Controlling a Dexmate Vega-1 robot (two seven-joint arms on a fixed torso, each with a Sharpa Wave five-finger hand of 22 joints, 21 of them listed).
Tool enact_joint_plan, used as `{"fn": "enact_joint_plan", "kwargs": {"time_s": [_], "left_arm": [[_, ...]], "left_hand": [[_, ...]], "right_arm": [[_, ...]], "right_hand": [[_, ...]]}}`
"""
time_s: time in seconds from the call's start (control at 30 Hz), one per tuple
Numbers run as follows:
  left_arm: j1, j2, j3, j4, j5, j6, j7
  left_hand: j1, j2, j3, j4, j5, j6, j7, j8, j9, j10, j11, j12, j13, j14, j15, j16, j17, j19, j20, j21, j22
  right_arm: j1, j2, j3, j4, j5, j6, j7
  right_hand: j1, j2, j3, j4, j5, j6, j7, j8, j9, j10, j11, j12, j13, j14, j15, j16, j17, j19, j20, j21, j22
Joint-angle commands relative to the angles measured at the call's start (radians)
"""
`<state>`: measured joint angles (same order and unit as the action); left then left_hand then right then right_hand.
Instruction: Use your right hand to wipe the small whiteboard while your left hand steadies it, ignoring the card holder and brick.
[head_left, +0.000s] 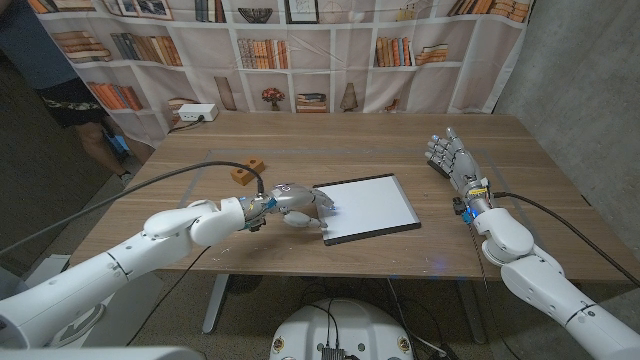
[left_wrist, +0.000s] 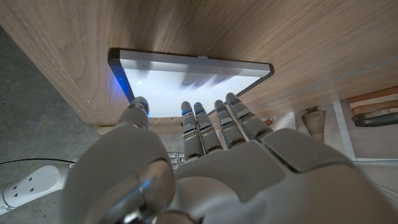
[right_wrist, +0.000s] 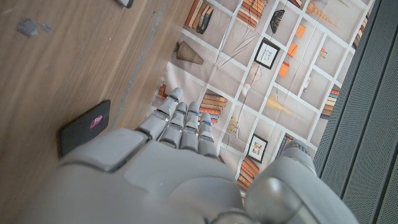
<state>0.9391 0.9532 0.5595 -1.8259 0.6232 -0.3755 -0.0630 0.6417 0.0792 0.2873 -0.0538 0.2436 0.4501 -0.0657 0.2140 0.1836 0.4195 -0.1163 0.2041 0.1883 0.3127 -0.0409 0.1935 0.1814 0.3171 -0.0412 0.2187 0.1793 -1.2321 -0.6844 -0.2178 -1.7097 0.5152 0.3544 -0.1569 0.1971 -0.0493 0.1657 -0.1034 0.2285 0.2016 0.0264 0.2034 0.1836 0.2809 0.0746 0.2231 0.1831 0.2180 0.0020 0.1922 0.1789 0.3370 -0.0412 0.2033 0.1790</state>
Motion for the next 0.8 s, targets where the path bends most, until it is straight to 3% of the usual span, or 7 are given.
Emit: {"fn": "enact_joint_plan", "kwargs": {"time_s": [0.03, 0.37, 0.5, 0.8], "left_arm": [[-0.033, -0.024, 0.043, 0.048, -0.007, -0.006, -0.007], [-0.049, -0.026, 0.063, 0.072, -0.005, -0.004, -0.017], [-0.058, -0.025, 0.07, 0.077, 0.002, -0.002, -0.024], [-0.086, -0.039, 0.094, 0.11, 0.006, -0.006, -0.042]], "left_hand": [[0.004, -0.003, 0.008, 0.0, -0.001, 0.01, 0.007, 0.001, 0.006, 0.009, 0.002, 0.008, 0.003, 0.015, -0.08, 0.007, 0.002, 0.016, -0.03, 0.006, 0.003], [0.006, -0.003, 0.011, -0.003, -0.007, 0.075, 0.021, 0.018, 0.005, 0.059, 0.013, 0.018, 0.002, 0.046, -0.079, 0.01, 0.002, 0.031, -0.039, 0.008, 0.003], [0.016, 0.009, 0.022, -0.007, -0.01, 0.12, 0.028, 0.027, 0.004, 0.1, 0.025, 0.025, 0.001, 0.074, -0.081, 0.012, 0.001, 0.054, -0.044, 0.013, 0.003], [0.023, 0.017, 0.03, -0.011, -0.014, 0.153, 0.028, 0.032, 0.004, 0.133, 0.019, 0.03, 0.001, 0.095, -0.08, 0.013, 0.001, 0.068, -0.044, 0.015, 0.003]], "right_arm": [[0.0, -0.008, 0.002, -0.002, 0.004, -0.015, 0.0], [-0.019, -0.02, 0.011, -0.032, -0.013, -0.031, -0.027], [-0.049, -0.028, 0.027, -0.059, -0.013, -0.043, -0.048], [-0.117, -0.039, 0.061, -0.105, -0.025, -0.054, -0.087]], "right_hand": [[0.007, 0.003, 0.004, -0.005, 0.005, 0.006, -0.007, -0.001, 0.005, 0.009, 0.001, -0.001, 0.002, 0.006, 0.007, -0.003, 0.005, 0.004, -0.013, -0.002, 0.004], [0.009, 0.004, 0.004, -0.006, 0.004, 0.008, -0.008, -0.001, 0.006, 0.017, 0.0, 0.001, 0.002, 0.007, 0.007, -0.003, 0.005, 0.004, -0.013, -0.003, 0.004], [0.009, 0.004, 0.003, -0.006, 0.004, 0.008, -0.008, -0.001, 0.006, 0.017, -0.001, 0.001, 0.002, 0.007, 0.007, -0.003, 0.005, 0.004, -0.013, -0.002, 0.004], [0.011, 0.005, 0.003, -0.007, 0.003, 0.008, -0.008, -0.002, 0.006, 0.019, 0.0, 0.002, 0.003, 0.007, 0.006, -0.003, 0.005, 0.005, -0.015, -0.002, 0.004]]}}
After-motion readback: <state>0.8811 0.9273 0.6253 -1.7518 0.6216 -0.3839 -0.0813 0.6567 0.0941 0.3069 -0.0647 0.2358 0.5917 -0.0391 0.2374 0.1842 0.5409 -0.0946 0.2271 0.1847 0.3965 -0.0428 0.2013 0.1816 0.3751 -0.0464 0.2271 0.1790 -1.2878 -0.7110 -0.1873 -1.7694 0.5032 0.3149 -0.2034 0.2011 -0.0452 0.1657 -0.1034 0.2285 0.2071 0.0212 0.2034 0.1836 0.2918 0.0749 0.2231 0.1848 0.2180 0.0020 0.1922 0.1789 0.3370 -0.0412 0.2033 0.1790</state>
